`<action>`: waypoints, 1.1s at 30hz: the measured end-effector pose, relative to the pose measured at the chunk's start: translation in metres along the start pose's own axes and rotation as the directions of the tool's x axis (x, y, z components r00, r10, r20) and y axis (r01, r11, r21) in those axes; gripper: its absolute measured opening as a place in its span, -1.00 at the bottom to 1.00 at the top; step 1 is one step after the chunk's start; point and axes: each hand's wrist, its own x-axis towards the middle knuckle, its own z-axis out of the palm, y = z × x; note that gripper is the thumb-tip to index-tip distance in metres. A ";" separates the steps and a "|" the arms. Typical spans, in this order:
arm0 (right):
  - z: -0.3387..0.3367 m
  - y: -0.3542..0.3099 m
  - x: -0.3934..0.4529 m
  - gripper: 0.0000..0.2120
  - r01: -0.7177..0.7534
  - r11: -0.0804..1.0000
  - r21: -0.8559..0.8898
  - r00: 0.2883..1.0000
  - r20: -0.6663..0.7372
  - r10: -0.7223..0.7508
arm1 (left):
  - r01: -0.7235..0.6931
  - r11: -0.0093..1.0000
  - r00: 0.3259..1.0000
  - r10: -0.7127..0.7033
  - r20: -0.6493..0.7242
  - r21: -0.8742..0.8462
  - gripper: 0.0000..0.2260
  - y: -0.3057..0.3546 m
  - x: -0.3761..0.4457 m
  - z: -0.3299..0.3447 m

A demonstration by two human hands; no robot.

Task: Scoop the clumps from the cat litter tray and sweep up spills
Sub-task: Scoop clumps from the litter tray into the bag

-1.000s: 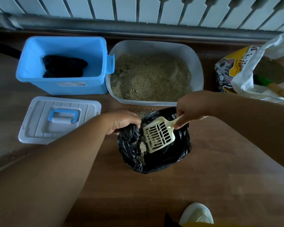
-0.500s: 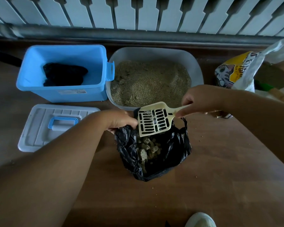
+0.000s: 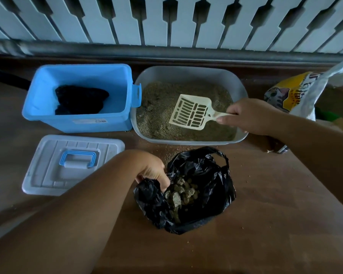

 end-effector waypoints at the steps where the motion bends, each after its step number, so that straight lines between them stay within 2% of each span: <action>1: 0.001 -0.002 0.002 -0.57 -0.015 1.000 -0.019 1.000 -0.011 0.014 | -0.008 1.000 1.000 0.008 -0.022 -0.002 -0.18 0.000 0.001 -0.003; 4: 0.004 -0.013 0.007 -0.65 -0.048 0.996 -0.071 0.997 -0.060 0.043 | -0.020 0.998 0.996 0.015 -0.084 -0.055 -0.10 -0.005 0.004 -0.013; 7: 0.009 -0.019 0.012 -0.75 -0.090 0.992 -0.083 0.991 -0.109 0.080 | -0.034 0.979 0.992 0.009 -0.126 -0.202 -0.09 -0.010 0.005 -0.016; 8: 0.010 -0.021 0.015 -0.78 -0.096 0.993 -0.075 0.988 -0.131 0.086 | -0.041 0.968 0.988 0.003 -0.152 -0.249 -0.15 -0.011 0.006 -0.018; 11: 0.014 -0.025 0.023 -0.83 -0.086 0.995 -0.051 0.977 -0.198 0.075 | -0.125 0.905 0.965 0.016 -0.260 -0.406 -0.57 -0.013 0.009 -0.022; 12: 0.014 -0.028 0.025 -0.84 -0.076 0.995 -0.058 0.975 -0.211 0.062 | -0.141 0.887 0.959 0.012 -0.283 -0.441 -0.63 -0.013 0.009 -0.023; 15: 0.014 -0.036 0.035 -0.89 -0.042 0.999 -0.032 0.975 -0.219 0.034 | -0.146 0.869 0.958 0.006 -0.285 -0.473 -0.65 -0.012 0.003 -0.027; 17: 0.017 -0.041 0.043 -0.85 -0.013 1.000 -0.024 0.974 -0.227 0.008 | -0.156 0.850 0.960 0.010 -0.281 -0.503 -0.68 -0.007 -0.002 -0.031; 19: 0.020 -0.047 0.052 -0.82 0.007 0.998 -0.055 0.969 -0.246 -0.020 | -0.209 0.814 0.938 0.009 -0.347 -0.542 -0.74 -0.003 -0.003 -0.038; 21: 0.023 -0.056 0.061 -0.80 0.005 0.995 -0.100 0.964 -0.264 -0.031 | -0.269 0.832 0.874 -0.002 -0.487 -0.485 -0.80 -0.004 -0.002 -0.043; 23: 0.023 -0.067 0.068 -0.77 -0.011 0.992 -0.128 0.960 -0.279 -0.026 | -0.263 0.906 0.793 0.007 -0.609 -0.332 -0.83 -0.008 -0.001 -0.045; 25: 0.024 -0.076 0.075 -0.75 -0.030 0.987 -0.156 0.958 -0.285 -0.016 | -0.234 0.941 0.767 0.023 -0.641 -0.247 -0.84 -0.012 -0.002 -0.044; 33: 0.027 -0.097 0.108 -0.68 -0.165 0.979 -0.123 0.961 -0.243 0.132 | -0.245 0.954 0.688 0.044 -0.724 -0.174 -0.90 -0.017 0.006 -0.036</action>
